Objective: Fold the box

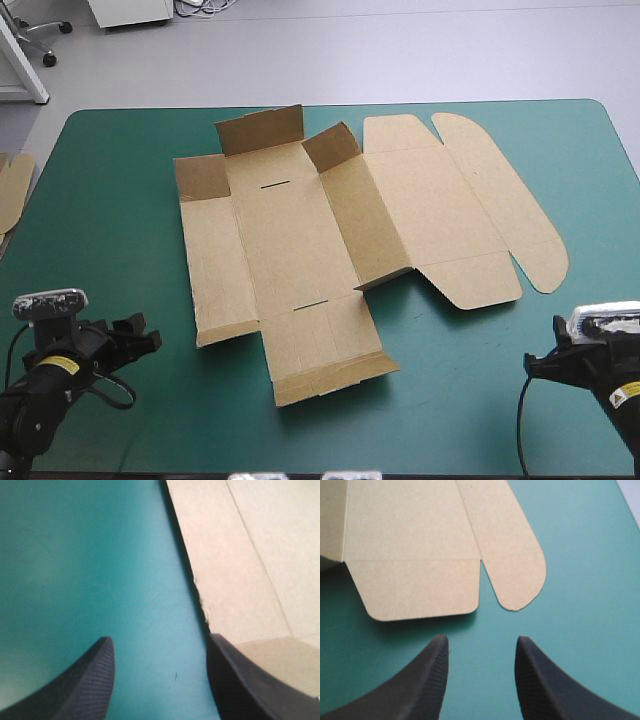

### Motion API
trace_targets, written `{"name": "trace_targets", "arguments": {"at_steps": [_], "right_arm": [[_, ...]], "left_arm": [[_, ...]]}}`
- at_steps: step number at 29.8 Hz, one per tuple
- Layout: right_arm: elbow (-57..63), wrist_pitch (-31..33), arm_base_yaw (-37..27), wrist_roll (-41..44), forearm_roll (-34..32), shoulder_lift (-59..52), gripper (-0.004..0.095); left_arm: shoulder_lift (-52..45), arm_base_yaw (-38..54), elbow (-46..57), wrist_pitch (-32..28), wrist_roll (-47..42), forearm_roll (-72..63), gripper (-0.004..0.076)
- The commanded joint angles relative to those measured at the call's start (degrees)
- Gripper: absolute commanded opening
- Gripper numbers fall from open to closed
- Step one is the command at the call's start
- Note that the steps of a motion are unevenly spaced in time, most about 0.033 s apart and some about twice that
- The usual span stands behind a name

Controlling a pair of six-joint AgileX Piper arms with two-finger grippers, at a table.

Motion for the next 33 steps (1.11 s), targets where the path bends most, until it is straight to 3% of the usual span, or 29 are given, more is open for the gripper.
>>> {"name": "trace_targets", "arguments": {"at_steps": [1,10,13,16,23,29,33], "right_arm": [[-5.45,-4.18,0.05,-0.31,-2.42,4.87,0.0400],[-16.44,-5.75,0.05,4.41,-3.32,20.27,0.0400],[-21.56,-3.23,0.05,4.68,-2.44,26.00,0.0400],[-25.93,-1.07,0.05,2.85,-0.42,30.09,0.0400],[-32.69,-0.99,0.05,-5.11,11.96,35.35,0.0423],[-36.53,1.41,0.05,-5.84,12.58,39.44,0.0434],[-38.79,3.94,0.05,-5.94,12.74,42.15,0.0516]], "left_arm": [[4.47,-0.29,-6.20,-3.53,-0.74,-0.96,0.0414],[20.35,-0.29,-18.88,-3.37,-0.41,-3.37,0.0414],[26.51,-0.29,-22.07,-2.28,4.30,-10.63,0.0414],[30.47,-0.29,-24.20,-2.17,14.54,-21.87,0.0414],[35.21,-0.29,-25.29,-1.29,27.50,-39.84,0.0414],[37.40,1.63,-25.29,-3.30,27.50,-40.44,0.0414],[38.32,4.61,-25.18,-0.11,31.42,-43.55,0.0414]]}}
